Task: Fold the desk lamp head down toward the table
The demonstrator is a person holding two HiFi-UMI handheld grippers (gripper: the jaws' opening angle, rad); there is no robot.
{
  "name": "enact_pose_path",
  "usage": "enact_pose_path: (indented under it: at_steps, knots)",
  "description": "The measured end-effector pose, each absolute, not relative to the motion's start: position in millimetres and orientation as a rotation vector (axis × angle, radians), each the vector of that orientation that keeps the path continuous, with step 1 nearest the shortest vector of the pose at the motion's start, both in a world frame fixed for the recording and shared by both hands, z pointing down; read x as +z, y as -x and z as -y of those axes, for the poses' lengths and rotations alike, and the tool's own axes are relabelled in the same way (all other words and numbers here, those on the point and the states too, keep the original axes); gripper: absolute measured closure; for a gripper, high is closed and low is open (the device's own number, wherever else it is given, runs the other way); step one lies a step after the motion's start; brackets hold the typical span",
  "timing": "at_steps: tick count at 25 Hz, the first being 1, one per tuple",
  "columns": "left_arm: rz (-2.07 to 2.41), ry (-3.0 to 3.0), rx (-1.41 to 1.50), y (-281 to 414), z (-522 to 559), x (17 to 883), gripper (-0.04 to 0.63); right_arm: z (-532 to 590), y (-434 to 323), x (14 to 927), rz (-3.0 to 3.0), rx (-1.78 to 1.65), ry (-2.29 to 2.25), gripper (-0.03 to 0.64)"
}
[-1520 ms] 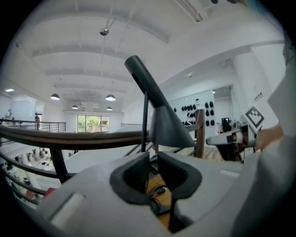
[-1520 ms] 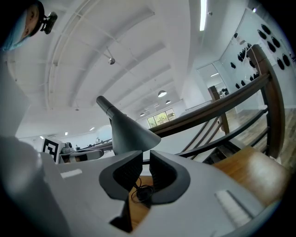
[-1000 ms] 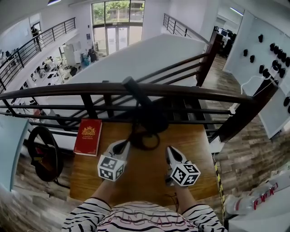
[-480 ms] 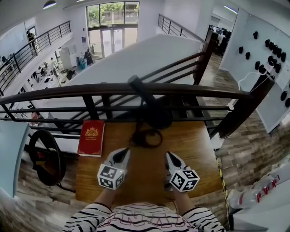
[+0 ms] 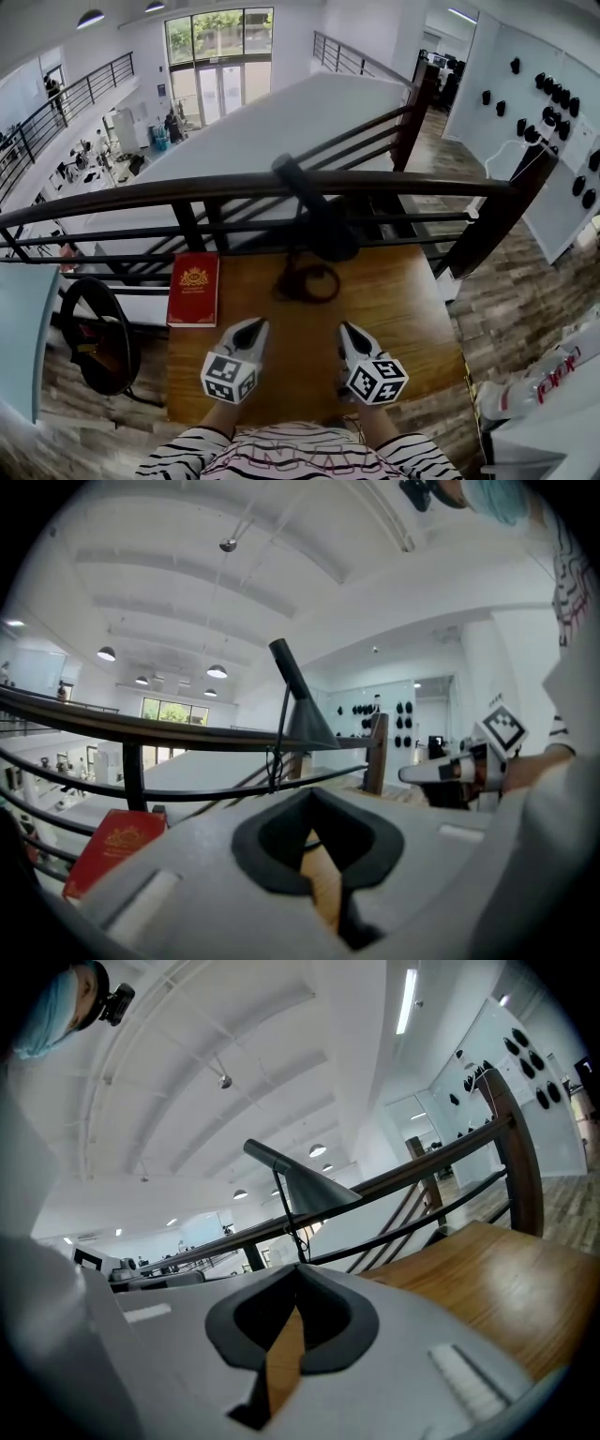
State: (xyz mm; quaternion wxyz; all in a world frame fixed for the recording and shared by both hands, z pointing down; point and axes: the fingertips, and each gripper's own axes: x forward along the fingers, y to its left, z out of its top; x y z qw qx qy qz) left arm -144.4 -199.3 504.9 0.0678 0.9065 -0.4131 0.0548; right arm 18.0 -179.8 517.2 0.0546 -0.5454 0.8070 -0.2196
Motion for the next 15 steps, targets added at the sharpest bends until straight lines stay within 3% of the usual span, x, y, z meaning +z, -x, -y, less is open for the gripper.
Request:
enact_pose_path:
  at_steps: [15]
  knots:
    - [1.164, -2.759, 0.187, 152, 170, 517, 0.594, 151, -5, 523, -2.412, -0.630, 1.752, 0.615]
